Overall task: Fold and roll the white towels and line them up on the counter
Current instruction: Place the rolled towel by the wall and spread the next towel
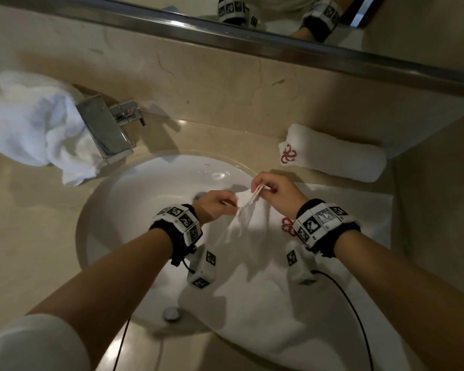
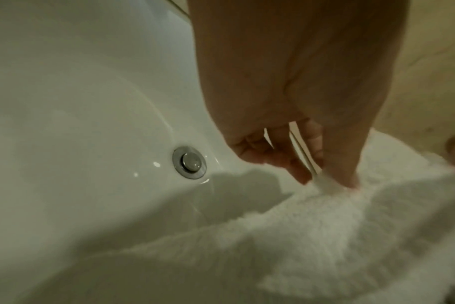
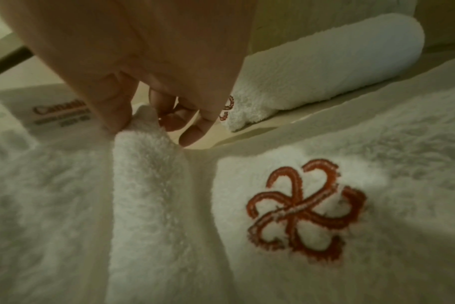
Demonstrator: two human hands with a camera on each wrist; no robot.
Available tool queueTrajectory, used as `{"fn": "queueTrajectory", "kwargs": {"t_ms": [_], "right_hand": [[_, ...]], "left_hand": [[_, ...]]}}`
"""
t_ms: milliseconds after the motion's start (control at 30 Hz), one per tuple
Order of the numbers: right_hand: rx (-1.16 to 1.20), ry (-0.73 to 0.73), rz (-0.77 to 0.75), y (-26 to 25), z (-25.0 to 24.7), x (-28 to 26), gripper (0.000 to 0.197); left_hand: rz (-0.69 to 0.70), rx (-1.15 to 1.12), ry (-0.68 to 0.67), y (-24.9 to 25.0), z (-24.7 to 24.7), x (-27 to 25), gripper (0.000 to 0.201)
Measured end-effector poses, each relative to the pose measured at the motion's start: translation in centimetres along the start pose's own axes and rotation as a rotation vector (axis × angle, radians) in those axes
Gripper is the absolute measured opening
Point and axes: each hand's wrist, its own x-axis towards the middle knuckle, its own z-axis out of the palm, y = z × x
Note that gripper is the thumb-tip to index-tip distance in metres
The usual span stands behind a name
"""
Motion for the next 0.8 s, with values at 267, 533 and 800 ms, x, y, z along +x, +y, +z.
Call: {"fn": "queueTrajectory", "kwargs": {"t_ms": [267, 533, 800], "right_hand": [[-0.317, 0.131, 0.003, 0.9, -1.0, -0.2, 0.005], [-0.262, -0.025, 0.069, 0.5, 0.2, -0.1, 0.021], [-0.300, -0.044, 0.033, 0.1, 1.4, 0.9, 0.019]], "left_hand": [[-0.092, -0.352, 0.055, 0.1, 0.0, 0.3, 0.015], [-0.090, -0.332, 0.018, -0.3, -0.5, -0.7, 0.017], [-0.111, -0.353, -0.029, 0.0, -0.7, -1.0, 0.025]]}}
